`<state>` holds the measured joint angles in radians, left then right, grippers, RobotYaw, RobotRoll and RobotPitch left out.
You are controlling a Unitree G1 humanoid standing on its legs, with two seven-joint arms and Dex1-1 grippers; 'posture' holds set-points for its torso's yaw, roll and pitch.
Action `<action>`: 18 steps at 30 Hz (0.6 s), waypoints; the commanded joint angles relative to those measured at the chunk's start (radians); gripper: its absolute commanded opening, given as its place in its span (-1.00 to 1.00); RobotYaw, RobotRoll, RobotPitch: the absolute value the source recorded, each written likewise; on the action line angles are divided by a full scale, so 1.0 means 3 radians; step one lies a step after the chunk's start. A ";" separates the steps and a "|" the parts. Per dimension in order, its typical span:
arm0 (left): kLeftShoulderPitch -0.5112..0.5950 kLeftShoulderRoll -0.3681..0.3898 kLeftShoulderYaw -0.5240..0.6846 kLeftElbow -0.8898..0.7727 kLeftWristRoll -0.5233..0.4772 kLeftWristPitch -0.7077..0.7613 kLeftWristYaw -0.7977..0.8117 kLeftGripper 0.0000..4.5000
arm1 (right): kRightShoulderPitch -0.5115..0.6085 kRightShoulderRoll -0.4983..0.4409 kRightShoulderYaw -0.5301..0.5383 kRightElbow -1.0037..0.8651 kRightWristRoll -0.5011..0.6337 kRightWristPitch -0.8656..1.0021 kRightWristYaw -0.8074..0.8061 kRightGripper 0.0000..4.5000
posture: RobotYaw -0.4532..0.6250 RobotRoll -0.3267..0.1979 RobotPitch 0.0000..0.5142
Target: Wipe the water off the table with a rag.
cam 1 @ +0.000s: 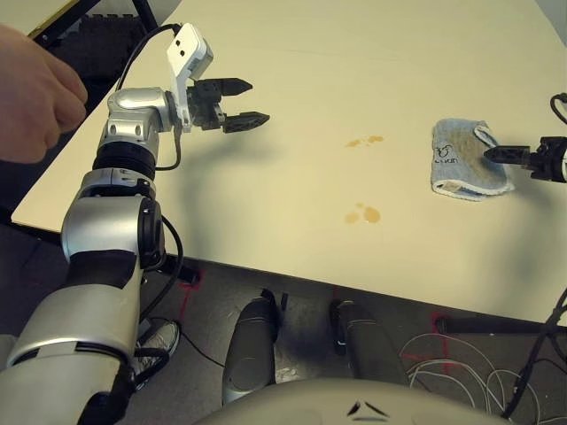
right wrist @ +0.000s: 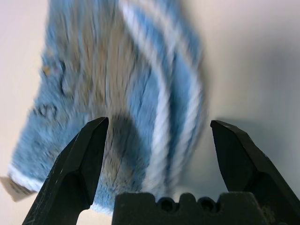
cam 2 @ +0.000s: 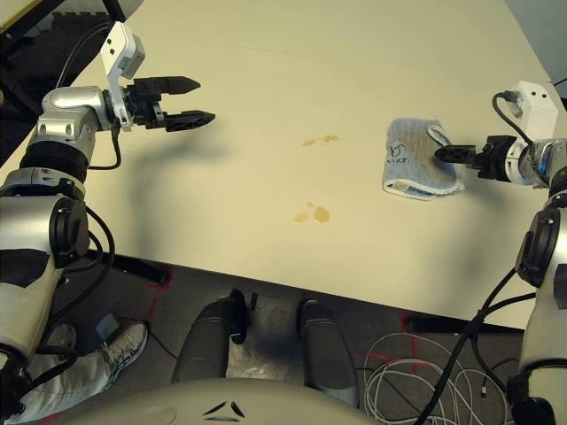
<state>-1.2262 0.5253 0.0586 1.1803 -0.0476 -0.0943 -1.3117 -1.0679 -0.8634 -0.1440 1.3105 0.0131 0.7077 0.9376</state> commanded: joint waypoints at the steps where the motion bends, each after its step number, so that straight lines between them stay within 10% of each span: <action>1: 0.0014 0.0022 -0.0030 -0.0036 0.0009 0.0002 -0.0034 1.00 | 0.0033 0.0126 -0.0079 0.0064 0.0095 0.0210 0.0078 0.98 | 0.05 0.25 -0.22; 14: 0.0024 0.0028 -0.0048 -0.0040 0.0026 0.0001 -0.0015 1.00 | -0.0147 0.0531 -0.0295 0.0022 0.0350 0.0663 -0.0018 0.98 | 0.06 0.25 -0.17; 18: 0.0020 -0.0007 -0.0049 -0.0041 0.0019 0.0006 -0.0005 1.00 | -0.0100 0.0585 -0.0494 0.0031 0.0415 0.0487 -0.0772 0.41 | 0.05 0.25 -0.17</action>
<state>-1.2262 0.5266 0.0571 1.1796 -0.0475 -0.0941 -1.3110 -1.1320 -0.7089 -0.2821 1.2969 0.1398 0.8695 0.8102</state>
